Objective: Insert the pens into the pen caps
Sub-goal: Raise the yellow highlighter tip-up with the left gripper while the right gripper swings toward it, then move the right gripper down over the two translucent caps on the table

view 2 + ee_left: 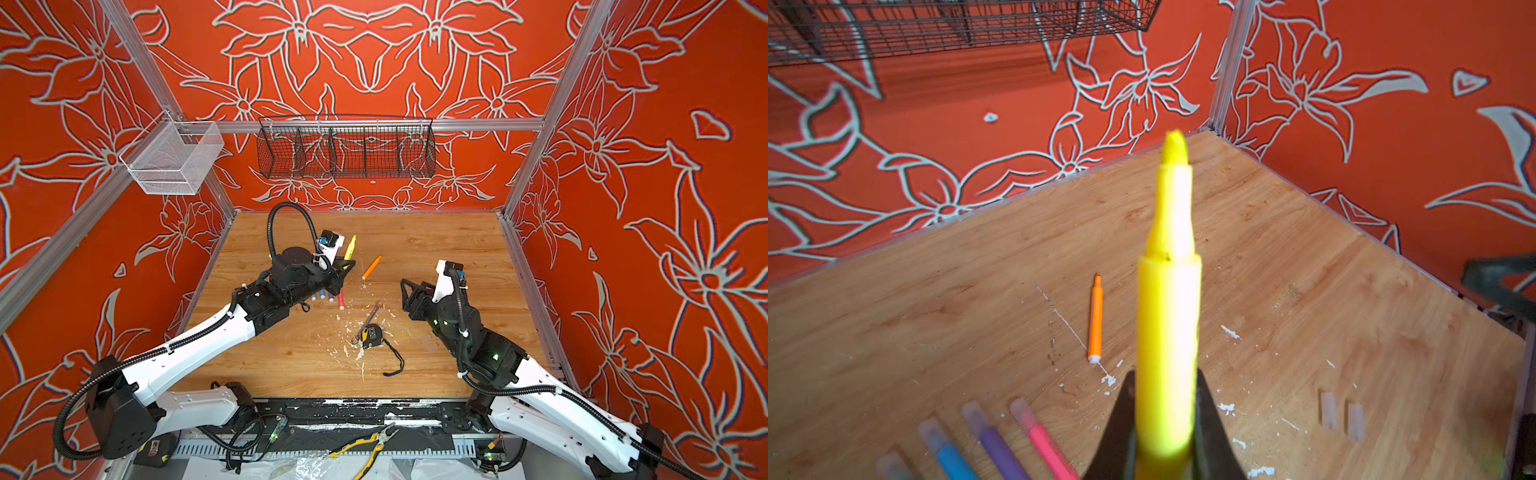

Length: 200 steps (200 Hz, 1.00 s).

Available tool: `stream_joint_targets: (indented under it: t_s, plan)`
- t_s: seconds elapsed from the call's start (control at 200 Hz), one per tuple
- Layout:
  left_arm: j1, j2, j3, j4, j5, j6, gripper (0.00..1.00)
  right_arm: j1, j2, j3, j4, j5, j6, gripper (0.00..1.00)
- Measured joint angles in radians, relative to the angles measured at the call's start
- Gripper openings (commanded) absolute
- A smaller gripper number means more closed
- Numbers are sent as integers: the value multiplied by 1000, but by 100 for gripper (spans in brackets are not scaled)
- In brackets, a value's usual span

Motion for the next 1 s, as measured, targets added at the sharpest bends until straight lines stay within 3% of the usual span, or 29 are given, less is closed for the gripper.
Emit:
stream_joint_targets:
  t_s: [0.215, 0.34, 0.58, 1.001]
  plan:
    - [-3, -58, -55, 14, 23, -14, 0, -1, 107, 93, -350, 47, 88, 61]
    - [-3, -76, -57, 22, 29, -14, 0, -3, 149, 77, -414, 29, 100, 61]
    - [-3, -99, -73, 42, 39, -13, 0, -3, 378, 106, -565, -10, 120, 59]
    - [-3, -120, -91, 54, 80, -13, 0, -62, 378, -65, -532, -140, 154, 63]
